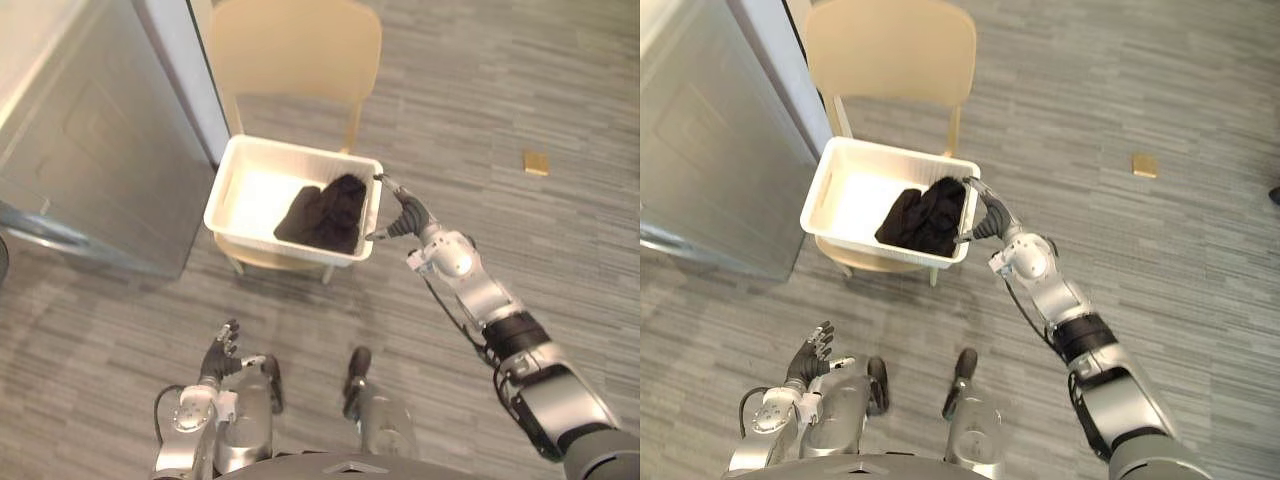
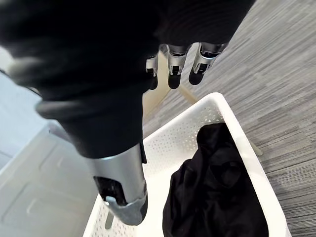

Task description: Pick up the laundry basket with both hands and put the clothes into the washing machine.

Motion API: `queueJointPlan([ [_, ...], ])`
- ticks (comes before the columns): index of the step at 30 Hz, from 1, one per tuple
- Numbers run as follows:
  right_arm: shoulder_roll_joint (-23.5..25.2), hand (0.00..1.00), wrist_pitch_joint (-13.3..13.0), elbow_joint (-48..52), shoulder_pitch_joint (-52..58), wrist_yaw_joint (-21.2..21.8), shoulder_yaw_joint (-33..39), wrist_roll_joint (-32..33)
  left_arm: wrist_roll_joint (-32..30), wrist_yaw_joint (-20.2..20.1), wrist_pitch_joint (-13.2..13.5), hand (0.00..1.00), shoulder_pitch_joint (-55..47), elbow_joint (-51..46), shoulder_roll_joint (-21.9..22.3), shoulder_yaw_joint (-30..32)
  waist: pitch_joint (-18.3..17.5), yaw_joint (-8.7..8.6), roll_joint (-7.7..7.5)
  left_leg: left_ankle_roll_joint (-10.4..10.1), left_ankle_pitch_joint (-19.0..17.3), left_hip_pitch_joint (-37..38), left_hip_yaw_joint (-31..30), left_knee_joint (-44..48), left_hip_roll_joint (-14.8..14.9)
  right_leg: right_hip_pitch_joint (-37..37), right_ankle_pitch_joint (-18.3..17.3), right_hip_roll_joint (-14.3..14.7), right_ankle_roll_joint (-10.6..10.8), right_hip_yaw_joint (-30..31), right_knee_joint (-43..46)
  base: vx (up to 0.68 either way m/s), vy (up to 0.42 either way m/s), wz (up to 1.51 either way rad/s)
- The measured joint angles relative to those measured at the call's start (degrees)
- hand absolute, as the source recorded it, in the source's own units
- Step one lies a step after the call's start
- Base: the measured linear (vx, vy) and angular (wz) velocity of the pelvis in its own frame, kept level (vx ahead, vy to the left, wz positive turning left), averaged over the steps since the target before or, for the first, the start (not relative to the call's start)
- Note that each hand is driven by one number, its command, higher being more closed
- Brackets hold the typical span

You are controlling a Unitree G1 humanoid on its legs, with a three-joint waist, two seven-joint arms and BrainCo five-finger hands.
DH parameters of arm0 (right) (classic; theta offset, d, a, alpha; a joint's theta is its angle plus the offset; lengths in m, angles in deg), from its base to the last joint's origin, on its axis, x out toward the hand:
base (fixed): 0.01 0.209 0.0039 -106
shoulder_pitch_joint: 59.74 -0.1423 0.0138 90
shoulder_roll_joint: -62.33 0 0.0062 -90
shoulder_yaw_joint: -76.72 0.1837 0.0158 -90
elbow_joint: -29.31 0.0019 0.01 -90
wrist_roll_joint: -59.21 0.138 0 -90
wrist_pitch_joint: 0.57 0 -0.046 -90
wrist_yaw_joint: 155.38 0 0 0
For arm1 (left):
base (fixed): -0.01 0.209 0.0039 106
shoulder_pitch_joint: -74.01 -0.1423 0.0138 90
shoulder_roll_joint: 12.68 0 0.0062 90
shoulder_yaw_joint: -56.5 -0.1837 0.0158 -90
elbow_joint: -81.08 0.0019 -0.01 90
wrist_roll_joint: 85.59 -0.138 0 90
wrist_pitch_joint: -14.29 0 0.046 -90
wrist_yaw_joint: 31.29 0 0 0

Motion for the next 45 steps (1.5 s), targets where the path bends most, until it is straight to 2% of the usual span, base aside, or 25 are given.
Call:
queueJointPlan([
  [4, -3.8, 0.00, -0.1, -1.3, -9.1, 0.3, -8.2, -0.7, 0.0, 0.6, 0.0, 0.00, 0.1, 0.4, 0.0, 0.4, 2.9, 0.24, 0.09, -0.7, 0.8, -1.8, -1.5, 0.0, 0.7, -0.1, 1.4, 1.1, -0.8, -1.1, -1.9, -0.10, -0.083, 0.12],
  [6, -6.5, 0.00, -0.1, -3.5, -14.3, 0.2, -13.1, -0.8, -0.1, 0.7, 0.0, 0.00, 0.6, 0.8, 0.0, 1.3, 3.7, 1.08, 0.11, -0.9, 1.5, -3.6, -2.0, 0.1, 0.8, -1.2, 2.4, 1.6, -1.0, -1.3, -2.7, -0.10, -0.041, 0.09],
  [12, -7.4, 0.00, -0.1, -7.4, -23.8, 0.2, -23.6, -3.0, -0.1, 2.4, 0.0, 0.00, 4.4, 3.9, -0.1, 2.3, 5.9, 2.92, 0.00, -1.4, 1.5, -7.4, -2.7, 2.7, 1.9, -3.1, 4.3, 2.8, -1.4, -1.3, -3.5, -0.08, -0.007, 0.01],
  [18, -7.5, 0.00, 0.0, -14.0, -30.0, 0.2, -30.2, -5.0, 0.0, 4.6, 0.1, 0.00, 6.7, 4.4, 0.5, 2.3, 6.1, 3.83, 0.04, -1.0, 1.5, -10.9, -4.2, 4.2, 2.4, -4.5, 6.3, 3.6, -1.2, -1.2, -5.4, -0.06, 0.027, 0.07],
  [21, -8.3, 0.00, 0.0, -16.4, -31.5, 0.2, -33.6, -5.0, 0.0, 4.7, 0.2, 0.00, 7.2, 4.5, 0.7, 2.8, 6.1, 4.11, 0.06, -1.1, 1.9, -12.5, -5.9, 4.2, 2.9, -5.0, 8.4, 4.2, -0.4, -1.0, -6.6, -0.03, 0.024, 0.14],
  [30, -10.5, 0.00, -0.1, -21.5, -31.5, 0.6, -40.1, -4.8, 0.5, 6.8, 0.5, 0.00, 10.5, 6.6, 2.8, 3.3, 6.2, 6.63, 0.01, -2.3, 4.7, -15.4, -9.9, 0.7, 4.3, -6.7, 12.5, 6.8, -0.1, -1.1, -9.4, 0.01, 0.008, 0.12],
  [38, -11.2, 0.00, -0.1, -25.3, -32.9, 0.5, -42.3, -4.6, 1.1, 8.0, 1.1, 0.00, 12.4, 6.7, 5.0, 4.4, 7.1, 8.05, -0.24, -4.1, 7.3, -17.5, -12.6, -1.2, 5.1, -7.8, 12.1, 8.4, 0.4, -1.1, -10.7, 0.04, -0.010, 0.10],
  [39, -11.2, 0.00, -0.1, -26.3, -33.6, 0.5, -42.5, -4.6, 1.1, 8.2, 1.3, 0.00, 12.7, 6.6, 5.1, 4.5, 7.2, 8.17, -0.45, -4.5, 7.9, -18.0, -13.0, -1.1, 5.0, -7.9, 9.9, 8.3, 2.6, -1.1, -10.7, 0.02, -0.029, 0.23],
  [40, -11.3, 0.00, -0.1, -27.0, -34.4, 0.3, -42.5, -4.6, 1.3, 8.3, 1.5, 0.00, 13.3, 6.6, 5.1, 4.8, 7.5, 8.24, -0.92, -5.2, 8.5, -18.6, -13.5, -0.9, 4.5, -7.9, 6.1, 8.0, 1.9, -1.2, -10.7, 0.01, -0.032, 0.25],
  [45, -11.3, 0.00, -0.1, -29.7, -35.6, 0.1, -42.4, -4.6, 5.6, 8.3, 2.0, 0.00, 14.2, 5.5, 6.8, 5.5, 7.8, 9.16, -1.52, -5.8, 10.5, -20.1, -14.9, -1.8, 4.5, -9.0, 5.4, 7.7, 1.8, -4.8, -10.7, 0.00, -0.020, 0.11],
])
